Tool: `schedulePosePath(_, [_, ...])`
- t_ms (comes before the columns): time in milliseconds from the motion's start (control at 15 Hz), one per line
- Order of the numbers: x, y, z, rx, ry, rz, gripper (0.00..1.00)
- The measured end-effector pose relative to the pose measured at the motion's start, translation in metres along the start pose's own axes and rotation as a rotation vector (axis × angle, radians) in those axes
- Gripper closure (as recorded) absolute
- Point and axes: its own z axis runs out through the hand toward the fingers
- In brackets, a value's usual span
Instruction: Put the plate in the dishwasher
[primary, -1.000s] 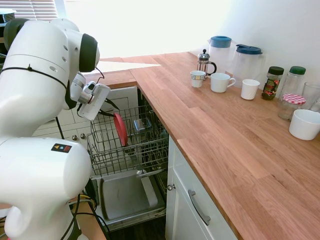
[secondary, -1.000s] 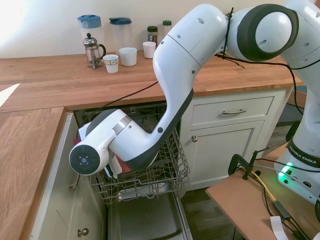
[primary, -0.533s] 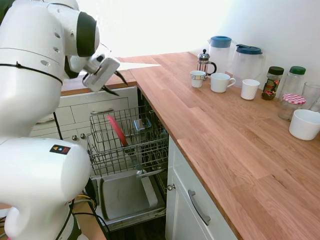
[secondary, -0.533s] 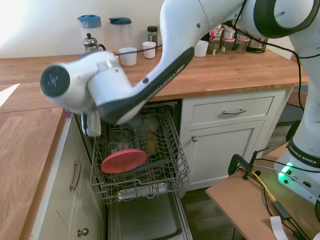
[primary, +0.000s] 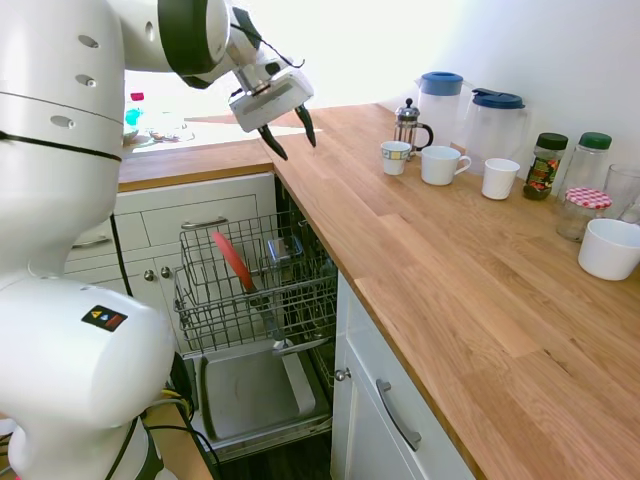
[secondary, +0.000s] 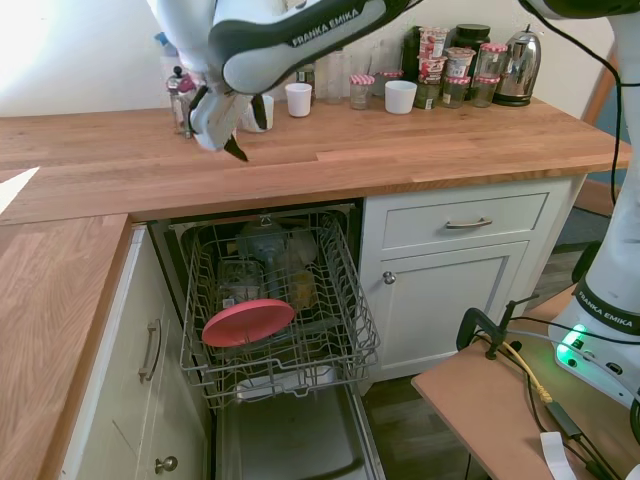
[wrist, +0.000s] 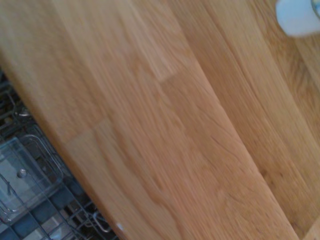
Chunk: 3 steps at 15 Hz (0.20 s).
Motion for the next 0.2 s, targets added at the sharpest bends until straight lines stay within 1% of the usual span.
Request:
schedulePosePath(67, [0.014, 0.017, 0.005, 0.003, -0.044, 0.060, 0.00])
schedulePosePath(200, [0.040, 0.056, 0.005, 0.024, -0.099, 0.154, 0.00])
